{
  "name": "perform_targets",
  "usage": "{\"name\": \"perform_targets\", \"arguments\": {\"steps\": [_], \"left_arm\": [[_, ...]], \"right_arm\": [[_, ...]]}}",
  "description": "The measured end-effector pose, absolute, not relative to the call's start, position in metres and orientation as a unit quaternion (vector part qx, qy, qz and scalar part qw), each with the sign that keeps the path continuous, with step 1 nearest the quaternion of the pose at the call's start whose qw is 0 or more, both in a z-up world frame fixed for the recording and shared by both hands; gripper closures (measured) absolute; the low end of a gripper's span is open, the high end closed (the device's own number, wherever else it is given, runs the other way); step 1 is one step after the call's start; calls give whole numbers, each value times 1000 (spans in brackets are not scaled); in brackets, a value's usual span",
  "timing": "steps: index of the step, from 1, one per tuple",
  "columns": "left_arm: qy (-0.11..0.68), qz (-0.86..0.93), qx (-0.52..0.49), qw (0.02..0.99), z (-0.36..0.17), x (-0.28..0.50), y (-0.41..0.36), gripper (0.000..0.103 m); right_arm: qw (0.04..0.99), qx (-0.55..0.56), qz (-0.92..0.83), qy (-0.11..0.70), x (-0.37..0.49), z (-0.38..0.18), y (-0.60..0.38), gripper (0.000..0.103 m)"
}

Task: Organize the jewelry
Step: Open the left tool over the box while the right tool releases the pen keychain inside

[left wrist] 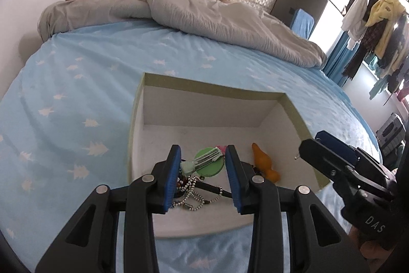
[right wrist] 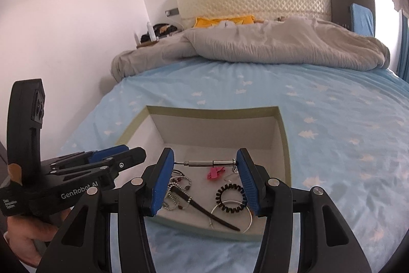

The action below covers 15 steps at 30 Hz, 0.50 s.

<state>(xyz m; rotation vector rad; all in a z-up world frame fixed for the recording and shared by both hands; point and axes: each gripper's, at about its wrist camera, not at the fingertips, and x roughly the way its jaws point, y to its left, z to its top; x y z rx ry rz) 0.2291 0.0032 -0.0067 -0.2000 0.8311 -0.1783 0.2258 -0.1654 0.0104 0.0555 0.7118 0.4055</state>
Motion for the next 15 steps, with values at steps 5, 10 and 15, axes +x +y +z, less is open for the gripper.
{"name": "perform_targets", "arguments": {"steps": [5,10,15], "left_arm": [[416,-89,-90,901,-11,240,-2,67],[421,-86,-87,899,-14,242,0,66],[423,-69,-82,900,-3,243,7,56]], "right_arm": [[910,33,199,363,237,-4,-163,54],[907,45,194,371,238,-8,-164,54],[911,60,190,362,235,5,-170,44]]}}
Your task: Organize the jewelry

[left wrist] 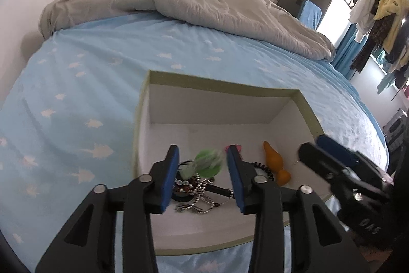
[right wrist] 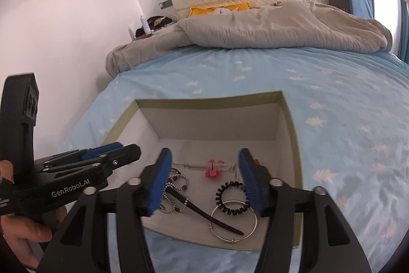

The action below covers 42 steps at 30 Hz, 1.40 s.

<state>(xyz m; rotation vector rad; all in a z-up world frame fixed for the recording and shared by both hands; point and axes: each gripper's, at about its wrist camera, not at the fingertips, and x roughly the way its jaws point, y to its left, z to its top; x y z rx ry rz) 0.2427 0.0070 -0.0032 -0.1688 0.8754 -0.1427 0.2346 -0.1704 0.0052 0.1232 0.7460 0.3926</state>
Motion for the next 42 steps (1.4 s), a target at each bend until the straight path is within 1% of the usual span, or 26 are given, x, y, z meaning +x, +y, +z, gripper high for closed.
{"name": "perform_targets", "arguments": {"steps": [1,3,5,7,9,11,12,14,15,16,17,19,20,22,25,32,42], "left_arm": [[422,-65,-80,901,0,242,8,45],[413,-58,-75,906,9,236,9,34],[402,-55,-71,911,19,229,9,33],[396,-53,-71,914,27,224,10,29],[390,-50,-66,917,37,219,10,27],[382,-44,-59,921,48,213,11,22],[381,-41,-58,922,52,212,12,21],[380,-30,-59,923,59,208,15,21],[379,-28,-58,923,62,206,16,20],[379,-26,-57,923,64,204,17,19],[382,-23,-53,922,66,202,17,17],[384,-13,-52,922,68,195,18,9],[383,-12,-52,922,69,191,18,8],[381,-15,-48,923,72,184,16,1],[377,-13,-33,926,76,173,11,0],[376,-8,-36,926,79,156,10,0],[390,-1,-45,920,71,152,9,0]], "right_arm": [[912,59,189,359,234,9,-171,42],[918,57,184,347,230,20,-175,40],[922,57,182,337,227,31,-177,39],[926,55,179,329,223,41,-180,39],[930,45,174,321,217,55,-183,36],[933,33,170,314,215,67,-185,29],[937,31,163,308,212,75,-188,27],[942,33,157,295,208,88,-194,13],[945,33,152,288,204,96,-198,9],[947,34,149,284,203,99,-200,0],[949,33,142,278,199,104,-202,0],[953,28,133,272,194,109,-204,0],[953,26,129,275,191,109,-204,0],[950,26,125,284,187,107,-205,0],[947,24,123,296,178,100,-206,0],[941,26,124,315,161,88,-211,0],[933,24,122,338,157,68,-213,0]]}}
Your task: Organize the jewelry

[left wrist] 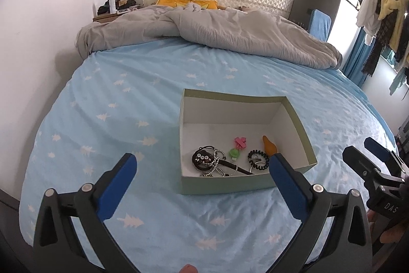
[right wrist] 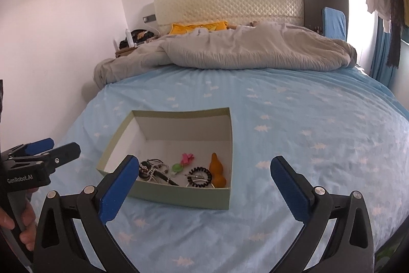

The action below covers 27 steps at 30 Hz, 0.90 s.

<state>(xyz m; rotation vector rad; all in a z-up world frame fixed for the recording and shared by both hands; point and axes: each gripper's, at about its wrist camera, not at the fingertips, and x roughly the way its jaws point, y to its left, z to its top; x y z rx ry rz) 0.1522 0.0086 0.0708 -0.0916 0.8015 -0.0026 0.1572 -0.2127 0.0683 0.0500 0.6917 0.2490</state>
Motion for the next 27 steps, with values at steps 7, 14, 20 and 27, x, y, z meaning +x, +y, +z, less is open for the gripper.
{"name": "perform_targets", "arguments": {"steps": [7,14,20,27], "left_arm": [[391,1,-44,919,69,154,8,0],[395,4,-49,917,66,156,10,0],[398,5,-50,916,63,156,13,0],[400,5,-45,916,60,155,13,0]], "right_arm": [[932,22,120,340,160,66,-211,0],[931,21,122,344,163,65,-208,0],[930,23,116,348,165,62,-206,0],[928,17,114,354,165,58,-206,0]]}}
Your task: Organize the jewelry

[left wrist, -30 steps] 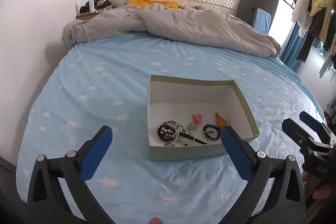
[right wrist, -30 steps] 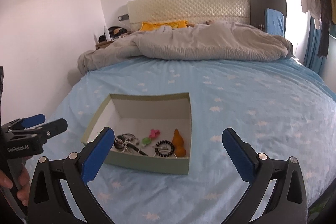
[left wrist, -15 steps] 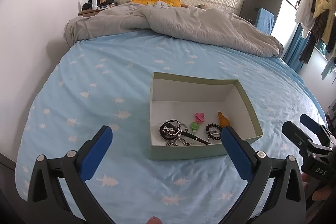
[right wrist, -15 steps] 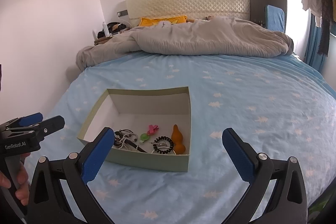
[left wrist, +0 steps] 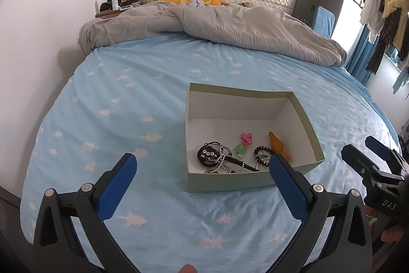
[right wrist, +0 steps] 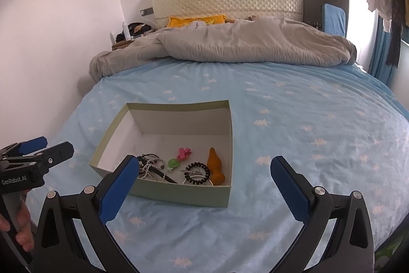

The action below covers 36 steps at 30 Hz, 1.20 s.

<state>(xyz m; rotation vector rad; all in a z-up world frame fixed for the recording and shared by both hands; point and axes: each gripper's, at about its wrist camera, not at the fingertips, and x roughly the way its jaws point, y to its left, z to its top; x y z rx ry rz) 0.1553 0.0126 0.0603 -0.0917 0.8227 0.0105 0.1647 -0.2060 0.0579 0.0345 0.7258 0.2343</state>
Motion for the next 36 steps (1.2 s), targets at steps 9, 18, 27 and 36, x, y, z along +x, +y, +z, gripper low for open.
{"name": "perform_targets", "arguments": {"steps": [9,18,27,36], "left_arm": [[398,4,-48,916,62,152,13,0],[396,11,-52,917,64,147,14,0],[401,11,-56,914,64,145,14,0],[403,10,-53,913,64,145,10,0]], "right_arm": [[929,16,111,352,159,61,-206,0],[930,15,111,351,157,63,-205,0],[931,15,102,350,155,66,-207,0],[931,14,102,349,155,66,-207,0]]}}
